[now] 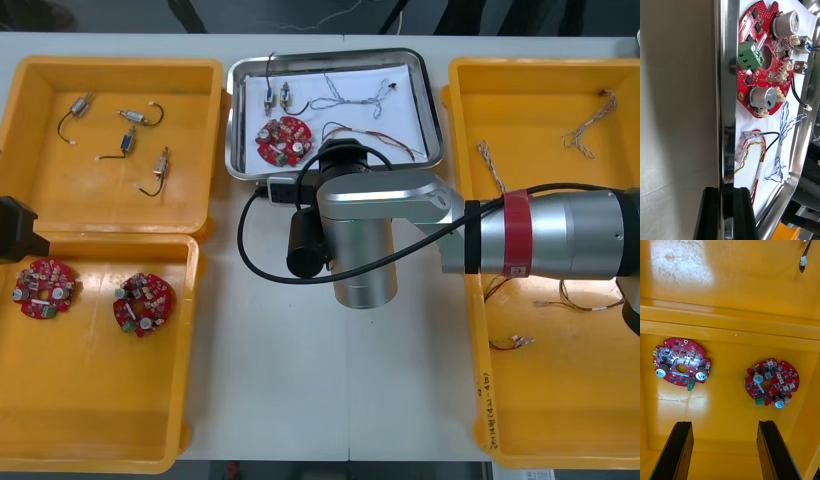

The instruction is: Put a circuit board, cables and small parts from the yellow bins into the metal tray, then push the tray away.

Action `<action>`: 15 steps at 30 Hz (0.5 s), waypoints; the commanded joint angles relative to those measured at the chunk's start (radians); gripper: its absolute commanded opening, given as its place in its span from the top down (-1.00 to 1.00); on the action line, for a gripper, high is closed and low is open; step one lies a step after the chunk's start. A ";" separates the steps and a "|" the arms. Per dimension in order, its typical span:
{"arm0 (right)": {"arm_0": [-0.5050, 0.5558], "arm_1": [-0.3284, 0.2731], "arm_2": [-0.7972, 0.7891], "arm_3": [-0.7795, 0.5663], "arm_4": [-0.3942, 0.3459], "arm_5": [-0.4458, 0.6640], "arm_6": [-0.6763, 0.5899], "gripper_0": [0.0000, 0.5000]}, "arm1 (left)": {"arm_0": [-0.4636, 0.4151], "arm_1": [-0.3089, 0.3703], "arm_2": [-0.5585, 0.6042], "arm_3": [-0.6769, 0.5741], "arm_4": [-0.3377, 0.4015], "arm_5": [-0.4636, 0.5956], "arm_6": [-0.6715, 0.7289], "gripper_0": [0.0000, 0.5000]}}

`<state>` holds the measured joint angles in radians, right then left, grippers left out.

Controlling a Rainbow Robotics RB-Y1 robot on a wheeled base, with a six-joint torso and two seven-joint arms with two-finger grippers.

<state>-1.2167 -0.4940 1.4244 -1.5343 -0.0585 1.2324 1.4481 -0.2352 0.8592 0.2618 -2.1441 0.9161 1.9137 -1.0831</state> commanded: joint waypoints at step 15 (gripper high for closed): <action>0.026 0.022 -0.005 -0.061 0.012 0.053 -0.052 -1.00 | 0.014 0.046 0.034 -0.030 -0.008 0.006 -0.086 -1.00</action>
<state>-1.1926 -0.4909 1.4244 -1.5491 -0.0580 1.2628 1.4189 -0.2352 0.8592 0.2638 -2.1441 0.9161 1.9137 -1.0831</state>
